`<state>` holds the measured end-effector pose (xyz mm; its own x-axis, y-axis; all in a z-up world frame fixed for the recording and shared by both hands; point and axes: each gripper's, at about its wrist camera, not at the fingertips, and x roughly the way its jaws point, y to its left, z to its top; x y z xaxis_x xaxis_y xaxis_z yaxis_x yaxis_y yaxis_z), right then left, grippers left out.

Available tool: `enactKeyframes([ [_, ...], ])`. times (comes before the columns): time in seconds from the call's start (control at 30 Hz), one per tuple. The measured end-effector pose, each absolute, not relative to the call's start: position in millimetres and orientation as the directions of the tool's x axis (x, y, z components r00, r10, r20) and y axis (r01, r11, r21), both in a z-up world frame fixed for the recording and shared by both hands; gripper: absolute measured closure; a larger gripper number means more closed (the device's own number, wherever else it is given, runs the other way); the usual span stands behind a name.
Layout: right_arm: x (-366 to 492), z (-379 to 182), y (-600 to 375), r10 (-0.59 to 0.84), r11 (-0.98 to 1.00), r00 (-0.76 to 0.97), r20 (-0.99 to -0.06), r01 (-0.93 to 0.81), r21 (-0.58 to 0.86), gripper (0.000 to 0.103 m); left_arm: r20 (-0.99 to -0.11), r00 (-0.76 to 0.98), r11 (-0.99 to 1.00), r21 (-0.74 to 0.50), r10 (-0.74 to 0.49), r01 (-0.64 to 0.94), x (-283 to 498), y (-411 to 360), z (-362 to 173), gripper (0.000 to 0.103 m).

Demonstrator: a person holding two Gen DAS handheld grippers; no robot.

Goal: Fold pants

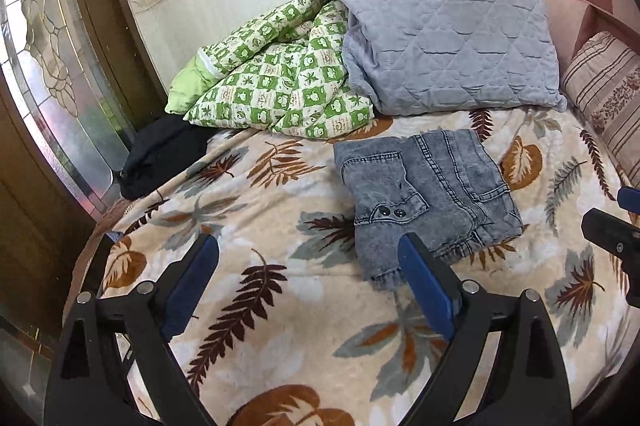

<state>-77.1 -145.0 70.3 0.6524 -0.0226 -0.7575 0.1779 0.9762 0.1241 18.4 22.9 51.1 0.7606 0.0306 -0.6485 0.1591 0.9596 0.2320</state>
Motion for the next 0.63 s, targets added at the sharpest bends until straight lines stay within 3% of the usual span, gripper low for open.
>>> enactKeyframes([
  [0.13,-83,75,-141,-0.024,0.978,0.656,-0.755,0.172,0.119,0.013,-0.662,0.750,0.964,0.202,0.007,0.170,13,26,52,0.001],
  [0.63,-90,73,-136,-0.025,0.981,0.643,-0.765,0.163,0.105,0.013,-0.673,0.740,0.970,0.175,-0.009,0.171,10,29,46,0.001],
])
